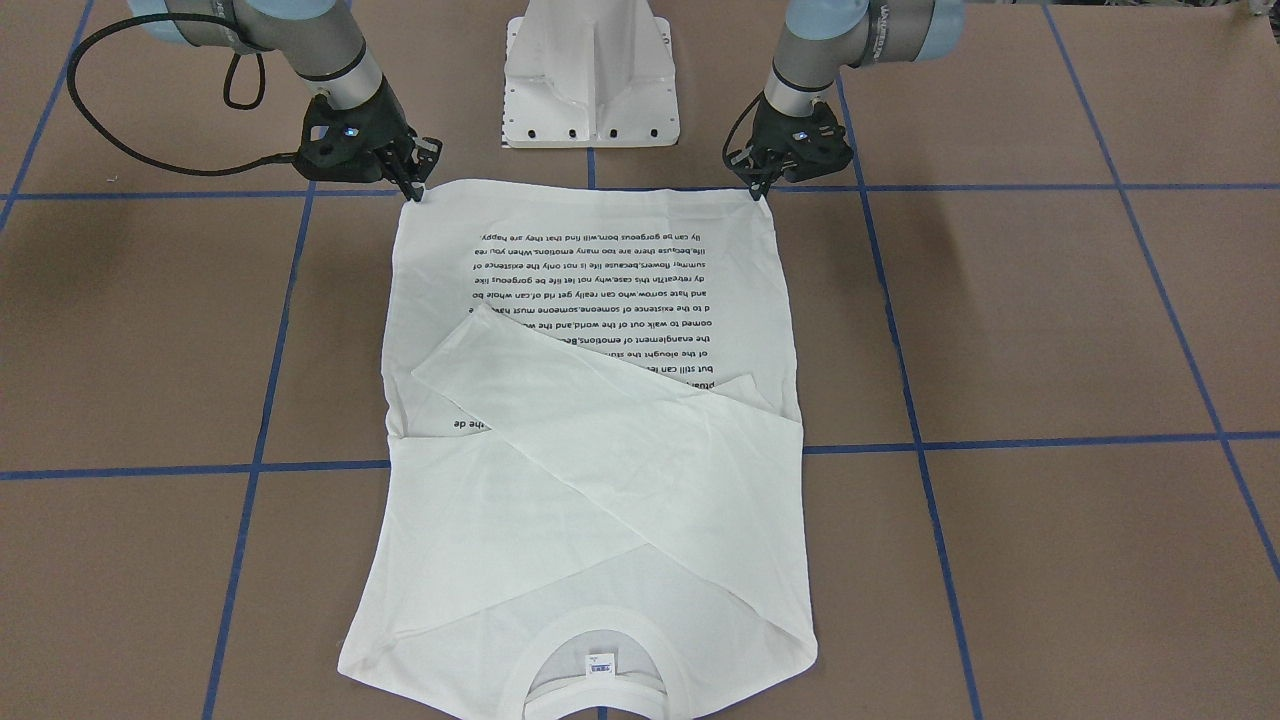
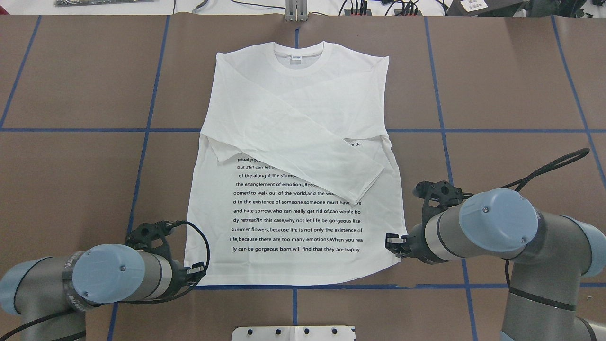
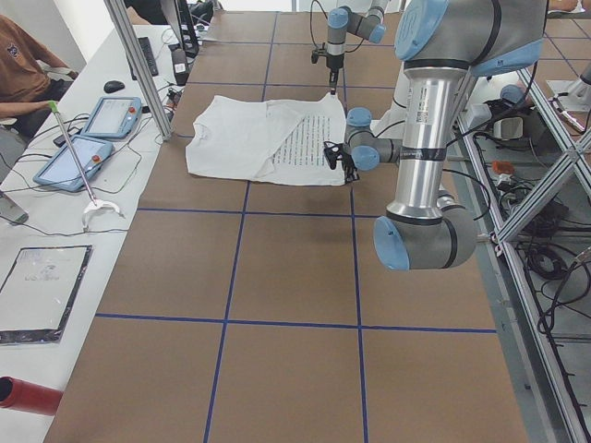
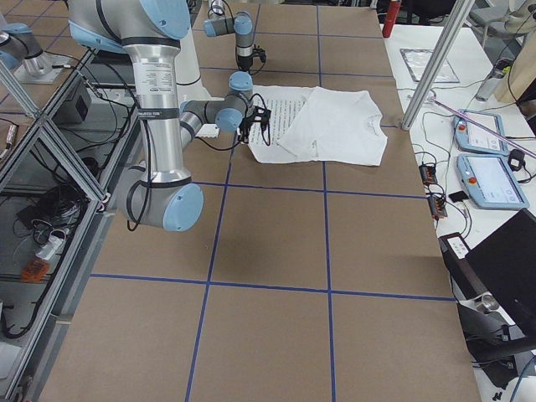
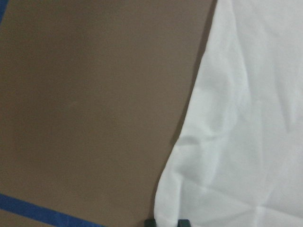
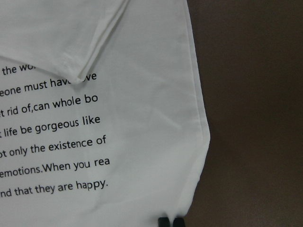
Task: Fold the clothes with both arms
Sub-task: 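Move both grippers to the hem corners nearest the robot and grasp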
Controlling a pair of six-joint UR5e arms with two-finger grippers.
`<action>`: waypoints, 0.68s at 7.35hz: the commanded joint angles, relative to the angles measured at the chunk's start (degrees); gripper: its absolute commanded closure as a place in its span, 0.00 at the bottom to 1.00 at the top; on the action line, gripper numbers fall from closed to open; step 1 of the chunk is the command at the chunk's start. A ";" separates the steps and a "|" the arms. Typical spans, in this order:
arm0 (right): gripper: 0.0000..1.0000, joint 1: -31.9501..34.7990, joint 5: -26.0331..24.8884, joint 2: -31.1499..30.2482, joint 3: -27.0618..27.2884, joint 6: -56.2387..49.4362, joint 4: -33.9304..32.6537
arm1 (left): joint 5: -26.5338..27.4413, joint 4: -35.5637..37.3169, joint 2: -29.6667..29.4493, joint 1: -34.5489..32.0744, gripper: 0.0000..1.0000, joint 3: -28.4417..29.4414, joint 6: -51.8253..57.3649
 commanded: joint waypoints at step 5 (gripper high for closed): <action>1.00 4.67 7.28 -0.88 2.81 -0.79 0.13 | -3.63 10.40 -1.12 -0.97 1.00 -10.28 0.09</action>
